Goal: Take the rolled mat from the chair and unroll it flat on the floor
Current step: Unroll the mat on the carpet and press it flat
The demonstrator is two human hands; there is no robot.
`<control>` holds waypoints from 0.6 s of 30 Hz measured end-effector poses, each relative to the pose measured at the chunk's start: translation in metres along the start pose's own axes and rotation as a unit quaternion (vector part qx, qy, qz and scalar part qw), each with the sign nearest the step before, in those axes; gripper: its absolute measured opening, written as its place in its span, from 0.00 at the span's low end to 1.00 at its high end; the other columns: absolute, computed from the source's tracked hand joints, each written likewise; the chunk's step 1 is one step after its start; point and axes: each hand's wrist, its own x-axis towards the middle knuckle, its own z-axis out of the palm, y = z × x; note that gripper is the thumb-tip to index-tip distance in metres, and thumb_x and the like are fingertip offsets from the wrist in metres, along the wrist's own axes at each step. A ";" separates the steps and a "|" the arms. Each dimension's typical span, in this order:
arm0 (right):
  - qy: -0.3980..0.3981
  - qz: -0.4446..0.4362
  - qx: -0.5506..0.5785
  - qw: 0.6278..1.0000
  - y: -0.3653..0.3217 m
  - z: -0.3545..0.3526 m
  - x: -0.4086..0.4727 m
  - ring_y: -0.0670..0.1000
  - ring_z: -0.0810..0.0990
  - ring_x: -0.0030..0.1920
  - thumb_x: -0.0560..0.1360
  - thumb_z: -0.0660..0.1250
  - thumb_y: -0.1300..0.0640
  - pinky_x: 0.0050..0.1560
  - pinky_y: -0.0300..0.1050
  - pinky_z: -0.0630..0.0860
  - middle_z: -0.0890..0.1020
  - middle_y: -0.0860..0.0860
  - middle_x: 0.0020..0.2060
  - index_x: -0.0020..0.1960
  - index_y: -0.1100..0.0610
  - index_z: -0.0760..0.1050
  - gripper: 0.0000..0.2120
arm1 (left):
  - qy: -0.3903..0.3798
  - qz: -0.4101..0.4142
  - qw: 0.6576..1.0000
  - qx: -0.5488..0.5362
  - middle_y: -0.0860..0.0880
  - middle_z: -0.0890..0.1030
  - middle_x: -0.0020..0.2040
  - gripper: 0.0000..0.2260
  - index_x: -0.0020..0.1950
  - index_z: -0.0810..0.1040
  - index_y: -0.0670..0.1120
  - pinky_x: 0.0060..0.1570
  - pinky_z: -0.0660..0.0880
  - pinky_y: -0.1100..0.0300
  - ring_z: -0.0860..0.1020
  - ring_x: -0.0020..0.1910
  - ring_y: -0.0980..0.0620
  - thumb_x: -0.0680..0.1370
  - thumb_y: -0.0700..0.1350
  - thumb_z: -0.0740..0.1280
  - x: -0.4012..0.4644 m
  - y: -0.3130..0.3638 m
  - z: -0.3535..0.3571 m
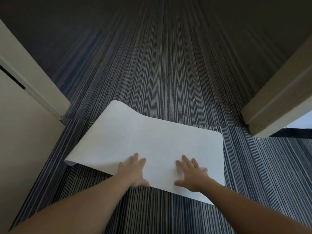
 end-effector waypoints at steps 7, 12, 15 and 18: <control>0.030 0.048 -0.024 0.998 0.052 0.005 -0.007 0.54 0.42 0.79 0.77 0.57 0.35 0.72 0.69 0.51 0.39 0.44 0.79 0.79 0.43 0.43 0.37 | 0.040 0.046 0.997 -0.046 0.43 0.37 0.79 0.45 0.78 0.44 0.54 0.74 0.48 0.43 0.42 0.78 0.40 0.71 0.66 0.66 -0.007 0.054 0.022; 0.084 0.153 -0.045 0.984 0.092 -0.007 -0.018 0.55 0.72 0.66 0.74 0.55 0.31 0.65 0.64 0.66 0.68 0.48 0.67 0.71 0.49 0.62 0.32 | 0.007 0.170 0.984 -0.062 0.47 0.46 0.80 0.39 0.78 0.47 0.53 0.74 0.55 0.46 0.49 0.78 0.46 0.74 0.63 0.63 -0.013 0.104 0.022; 0.099 0.174 -0.030 0.979 0.100 -0.004 -0.020 0.56 0.69 0.69 0.74 0.57 0.32 0.65 0.66 0.66 0.66 0.50 0.70 0.73 0.49 0.58 0.34 | 0.063 0.199 0.977 -0.047 0.47 0.51 0.80 0.34 0.79 0.50 0.54 0.74 0.54 0.47 0.52 0.78 0.46 0.77 0.60 0.61 -0.008 0.105 0.003; 0.073 0.117 0.019 0.990 0.079 -0.002 -0.012 0.59 0.58 0.73 0.72 0.60 0.31 0.63 0.69 0.69 0.53 0.49 0.76 0.75 0.39 0.49 0.37 | 0.092 0.121 0.988 -0.019 0.48 0.43 0.80 0.38 0.78 0.47 0.59 0.73 0.47 0.37 0.43 0.78 0.41 0.74 0.63 0.64 0.004 0.077 -0.016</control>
